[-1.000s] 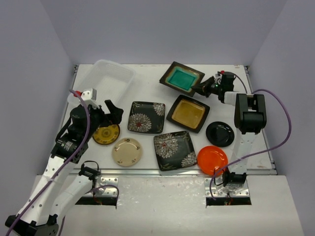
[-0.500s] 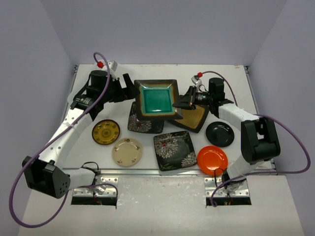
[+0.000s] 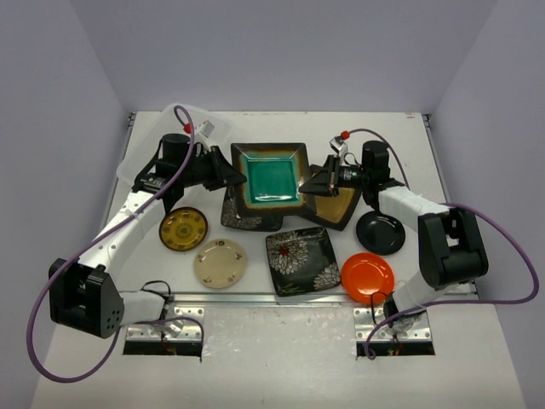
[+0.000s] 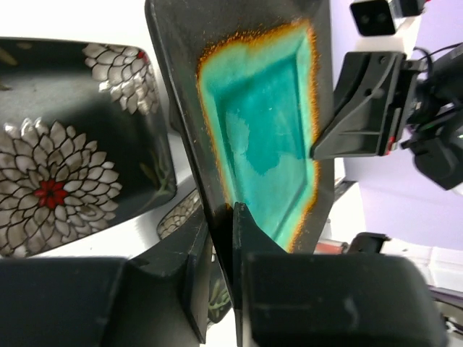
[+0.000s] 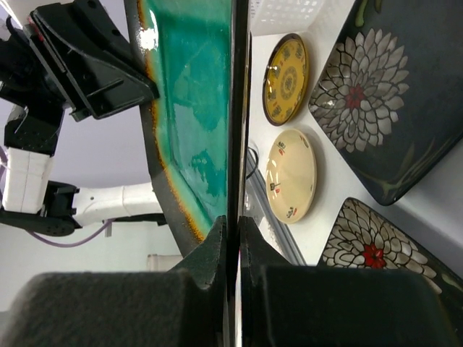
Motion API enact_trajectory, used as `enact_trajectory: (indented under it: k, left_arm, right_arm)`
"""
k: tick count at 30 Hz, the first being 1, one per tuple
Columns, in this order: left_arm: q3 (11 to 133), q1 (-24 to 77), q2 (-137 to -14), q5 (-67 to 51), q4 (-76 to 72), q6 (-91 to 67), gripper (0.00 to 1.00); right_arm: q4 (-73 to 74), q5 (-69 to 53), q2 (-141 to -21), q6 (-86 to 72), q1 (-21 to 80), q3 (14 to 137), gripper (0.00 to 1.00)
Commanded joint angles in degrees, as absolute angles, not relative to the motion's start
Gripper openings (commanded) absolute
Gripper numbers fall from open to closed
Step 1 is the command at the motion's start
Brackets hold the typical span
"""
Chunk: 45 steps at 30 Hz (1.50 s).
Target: Place the plates into the plastic bin on the countertop
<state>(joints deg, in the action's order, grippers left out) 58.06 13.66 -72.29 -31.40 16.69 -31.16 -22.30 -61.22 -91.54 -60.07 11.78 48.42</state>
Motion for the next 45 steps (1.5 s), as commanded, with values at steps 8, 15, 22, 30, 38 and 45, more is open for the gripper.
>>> enact_trajectory:
  k: [8, 15, 22, 30, 38, 45]
  left_arm:
    - [52.8, 3.7, -64.1, -40.9, 0.9, -45.7, 0.0]
    - [56.6, 0.7, -61.3, -35.9, -0.4, -55.8, 0.0]
    - [56.6, -9.4, -61.7, -31.2, 1.7, -62.3, 0.0]
    - [60.1, -22.8, -69.4, -22.3, 3.3, -62.4, 0.0]
    - [65.1, -22.7, -84.1, -17.5, -5.4, -66.4, 0.0]
    - [70.8, -18.1, -90.5, -8.1, -5.9, -67.5, 0.0]
  right_arm:
    - [-35.2, -69.7, -90.5, -65.0, 11.3, 51.2, 0.37]
    - [-29.4, -68.6, -90.3, -62.9, 9.9, 52.9, 0.98]
    - [-1.5, -56.7, -84.9, -43.5, 8.3, 56.6, 0.99]
    - [4.3, -48.9, -71.3, -39.8, 8.2, 48.3, 0.99]
    - [5.2, -49.0, -61.1, -39.1, 8.3, 40.3, 0.99]
    - [4.6, -48.5, -57.0, -39.8, 8.3, 35.9, 0.99]
